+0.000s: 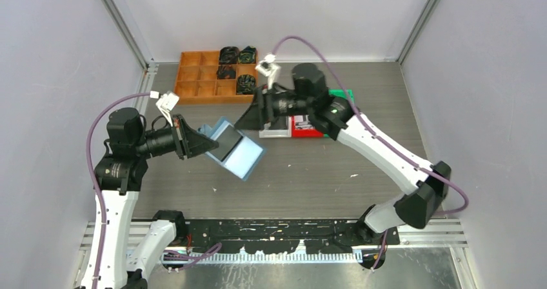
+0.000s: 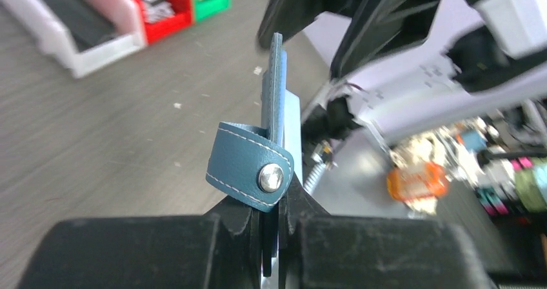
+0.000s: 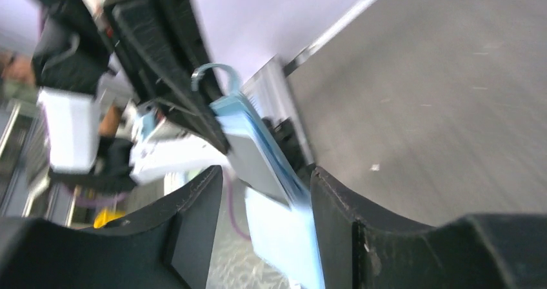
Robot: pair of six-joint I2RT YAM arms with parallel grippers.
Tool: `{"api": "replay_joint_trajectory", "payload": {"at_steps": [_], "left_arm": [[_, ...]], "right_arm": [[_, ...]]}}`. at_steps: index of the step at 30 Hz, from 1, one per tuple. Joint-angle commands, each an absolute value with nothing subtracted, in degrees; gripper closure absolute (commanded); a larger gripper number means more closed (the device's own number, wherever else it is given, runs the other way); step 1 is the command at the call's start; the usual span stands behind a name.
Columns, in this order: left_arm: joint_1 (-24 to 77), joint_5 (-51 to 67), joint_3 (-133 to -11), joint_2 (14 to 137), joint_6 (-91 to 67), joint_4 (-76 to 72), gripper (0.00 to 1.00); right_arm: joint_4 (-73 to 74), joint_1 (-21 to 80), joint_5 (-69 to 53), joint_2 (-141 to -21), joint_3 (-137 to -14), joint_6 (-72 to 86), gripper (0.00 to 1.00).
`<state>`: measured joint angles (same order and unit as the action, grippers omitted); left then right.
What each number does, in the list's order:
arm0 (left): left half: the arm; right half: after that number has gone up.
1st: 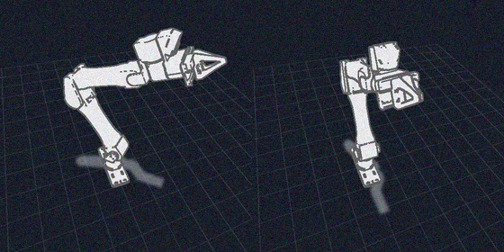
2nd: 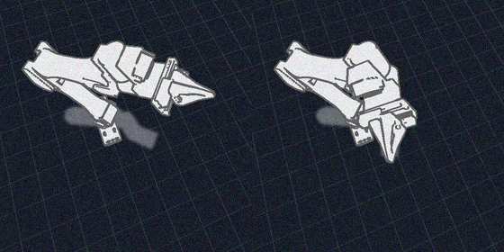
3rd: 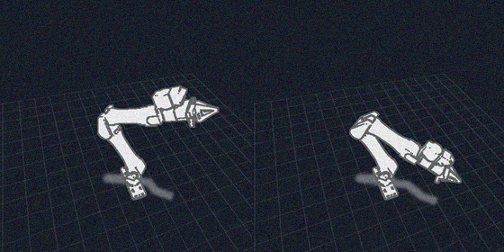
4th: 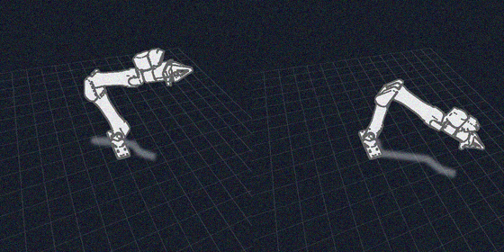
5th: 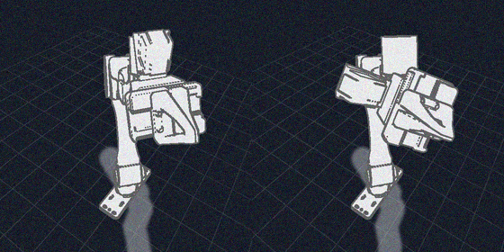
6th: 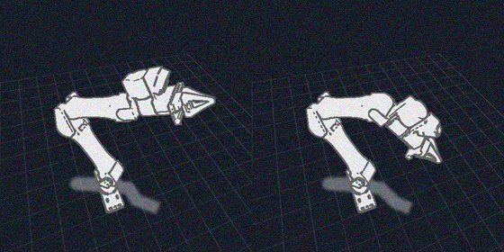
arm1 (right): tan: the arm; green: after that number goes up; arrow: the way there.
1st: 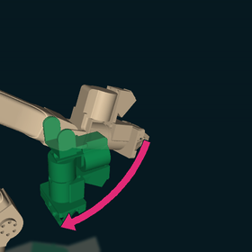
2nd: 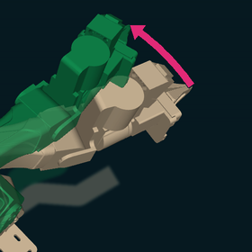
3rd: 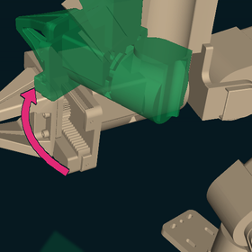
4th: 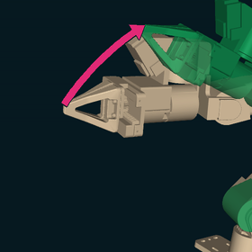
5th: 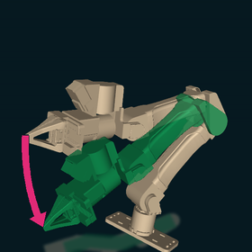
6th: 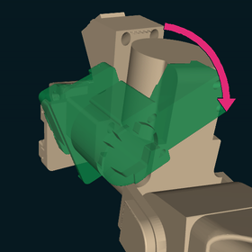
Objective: Take the credit cards out of the card holder
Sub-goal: Remove the credit card from the card holder.
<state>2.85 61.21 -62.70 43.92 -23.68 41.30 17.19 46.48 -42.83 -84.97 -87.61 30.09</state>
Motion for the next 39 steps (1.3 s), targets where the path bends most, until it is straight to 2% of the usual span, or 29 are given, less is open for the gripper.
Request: {"api": "replay_joint_trajectory", "payload": {"at_steps": [1, 3, 8, 15, 24, 33, 39], "left_arm": [[2.65, 45.88, -62.64, 43.88, -25.79, 34.76, 1.0], [2.64, 43.42, -62.31, 43.77, -27.16, 33.21, 1.0], [2.68, 43.49, -61.33, 44.15, -32.08, 28.68, 1.0], [2.64, 45.93, -61.81, 44.91, -35.9, 25.13, 1.0], [2.66, 48.47, -63.06, 44.66, -39.22, 22.58, 1.0], [2.66, 50.13, -63.96, 44.53, -43.4, 19.32, 1.0], [2.64, 51.59, -63.9, 43.96, -45.7, 18.15, 1.0]], "right_arm": [[3.47, 41.45, -27.51, -72.94, -81.64, 41.67, 0.41], [0.7, 41.45, -25.73, -70.67, -78.11, 45.26, 0.41], [-15.98, 42.57, -31.87, -71.05, -68.47, 60.55, 0.44], [-24.15, 46.2, -33.96, -75.73, -65.7, 66.86, 0.49], [-25.48, 46.74, -34.98, -78.61, -64.6, 68.98, 0.51], [-19.1, 46.71, -34.07, -79.51, -65.84, 65.44, 0.52], [-21.93, 46.76, -33.9, -80.94, -66.82, 67.06, 0.52]]}}
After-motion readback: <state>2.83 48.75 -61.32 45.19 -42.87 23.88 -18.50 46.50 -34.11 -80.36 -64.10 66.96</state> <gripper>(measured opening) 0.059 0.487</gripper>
